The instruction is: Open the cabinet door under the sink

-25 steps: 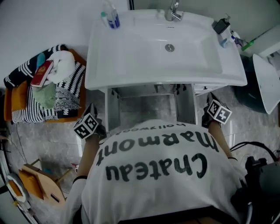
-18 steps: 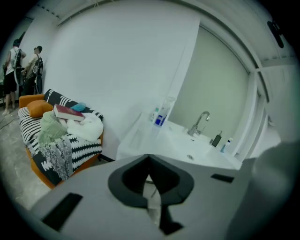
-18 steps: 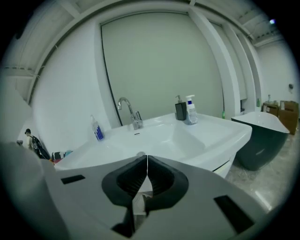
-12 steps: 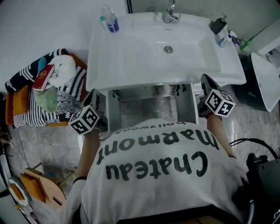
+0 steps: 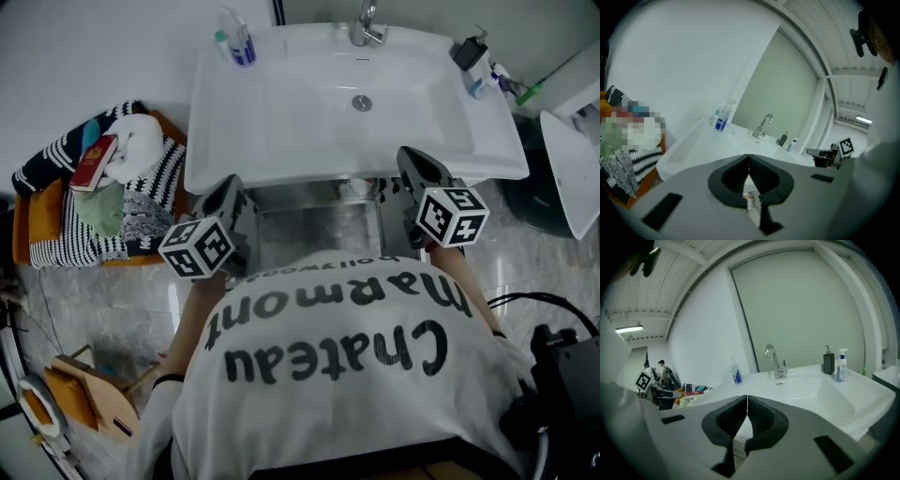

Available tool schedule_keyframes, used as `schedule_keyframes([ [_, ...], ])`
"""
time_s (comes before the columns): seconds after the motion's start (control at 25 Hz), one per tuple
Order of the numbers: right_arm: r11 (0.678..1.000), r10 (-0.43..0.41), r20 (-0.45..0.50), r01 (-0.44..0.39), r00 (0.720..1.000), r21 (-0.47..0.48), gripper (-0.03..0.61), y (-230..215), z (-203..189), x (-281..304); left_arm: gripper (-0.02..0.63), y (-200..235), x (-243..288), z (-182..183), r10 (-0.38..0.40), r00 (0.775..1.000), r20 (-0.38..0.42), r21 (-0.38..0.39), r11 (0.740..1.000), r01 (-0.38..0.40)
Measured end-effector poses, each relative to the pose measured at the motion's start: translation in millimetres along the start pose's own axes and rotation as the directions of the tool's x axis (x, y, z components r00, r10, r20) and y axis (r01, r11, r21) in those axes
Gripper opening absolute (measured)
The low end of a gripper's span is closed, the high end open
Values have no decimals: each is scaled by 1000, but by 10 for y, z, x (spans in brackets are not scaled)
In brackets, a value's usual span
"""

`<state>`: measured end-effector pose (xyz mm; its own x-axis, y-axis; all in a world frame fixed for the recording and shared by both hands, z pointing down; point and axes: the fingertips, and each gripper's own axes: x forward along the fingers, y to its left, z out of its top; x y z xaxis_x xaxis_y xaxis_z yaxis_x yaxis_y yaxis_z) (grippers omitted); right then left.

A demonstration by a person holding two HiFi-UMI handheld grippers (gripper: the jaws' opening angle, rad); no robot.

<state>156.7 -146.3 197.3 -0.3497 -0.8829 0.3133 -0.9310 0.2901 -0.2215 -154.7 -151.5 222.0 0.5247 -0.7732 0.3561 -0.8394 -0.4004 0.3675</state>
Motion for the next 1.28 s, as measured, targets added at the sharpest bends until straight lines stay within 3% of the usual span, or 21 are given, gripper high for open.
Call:
schedule_keyframes([
  [0.16, 991, 112, -31, -114, 993, -75, 14, 445, -27, 130, 8, -281, 168, -116, -38, 997, -61, 41, 998, 41],
  [0.32, 979, 190, -85, -195, 978, -64, 14, 712, -156, 231, 8, -452, 318, -301, -32, 988, -154, 155, 986, 56],
  [0.56, 965, 232, -175, -249, 957, -80, 14, 877, -368, 320, 8, -669, 441, -449, -36, 973, -226, 295, 950, 103],
  [0.76, 969, 234, -208, -246, 950, -35, 12, 880, -527, 337, 8, -733, 499, -552, -56, 965, -255, 255, 959, 123],
  [1.28, 979, 197, -280, -205, 940, -1, 11, 715, -835, 362, 8, -637, 488, -820, -39, 945, -325, 254, 959, 127],
])
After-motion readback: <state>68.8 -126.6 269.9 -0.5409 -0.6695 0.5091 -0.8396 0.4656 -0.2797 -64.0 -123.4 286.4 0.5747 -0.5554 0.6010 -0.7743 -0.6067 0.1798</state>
